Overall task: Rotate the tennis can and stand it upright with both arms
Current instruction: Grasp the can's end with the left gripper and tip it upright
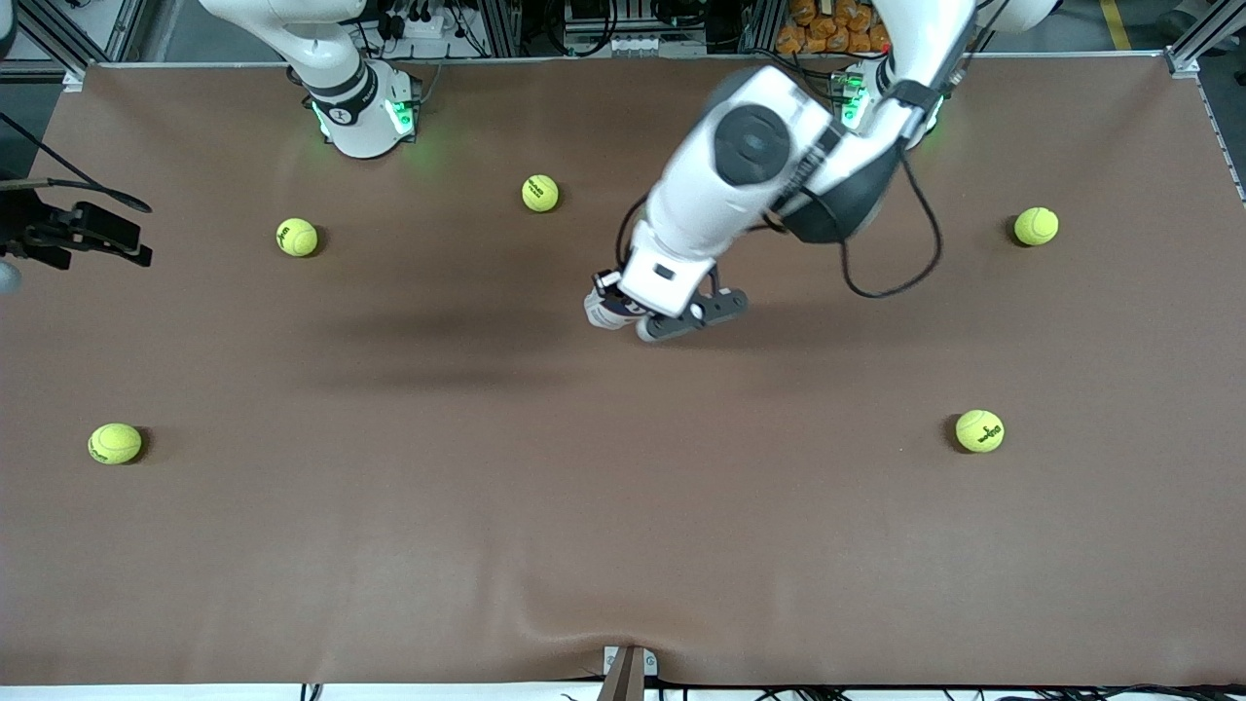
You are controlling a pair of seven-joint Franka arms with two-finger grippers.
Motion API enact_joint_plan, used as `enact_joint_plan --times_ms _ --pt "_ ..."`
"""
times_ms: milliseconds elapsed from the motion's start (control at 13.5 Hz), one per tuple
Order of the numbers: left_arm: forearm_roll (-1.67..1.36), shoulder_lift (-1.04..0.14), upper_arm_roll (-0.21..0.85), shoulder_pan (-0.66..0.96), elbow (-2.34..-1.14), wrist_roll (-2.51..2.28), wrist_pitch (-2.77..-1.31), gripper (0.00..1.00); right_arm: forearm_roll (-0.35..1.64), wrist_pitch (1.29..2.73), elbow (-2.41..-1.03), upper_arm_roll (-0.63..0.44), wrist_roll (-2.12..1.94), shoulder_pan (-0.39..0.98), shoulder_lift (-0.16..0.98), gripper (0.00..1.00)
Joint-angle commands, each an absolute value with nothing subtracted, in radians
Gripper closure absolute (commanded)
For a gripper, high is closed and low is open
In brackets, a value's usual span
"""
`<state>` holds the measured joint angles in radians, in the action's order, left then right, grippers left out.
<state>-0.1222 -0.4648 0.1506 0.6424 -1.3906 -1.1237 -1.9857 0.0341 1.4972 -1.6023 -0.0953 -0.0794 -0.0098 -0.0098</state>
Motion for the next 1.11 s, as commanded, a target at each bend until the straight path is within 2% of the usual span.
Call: enact_joint_plan --times_ms 0,148,371,1039 --pt "0.030 -0.520 0.133 0.716 -1.325 -1.277 -1.948 1.00 0.051 1.454 -1.566 -0.123 -0.015 0.008 -0.032 0.00" --pt "0.142 -0.534 0.133 0.755 -1.318 -1.290 -1.890 1.00 0.049 1.454 -1.554 -0.123 -0.015 0.006 -0.032 0.00" --pt "0.172 -0.586 0.133 0.787 -1.279 -1.433 -1.896 1.00 0.040 1.460 -1.552 -0.123 -0.018 0.006 -0.025 0.00" --pt "0.209 -0.635 0.133 0.813 -1.284 -1.445 -1.890 1.00 0.046 1.465 -1.559 -0.121 -0.029 -0.023 -0.011 0.00"
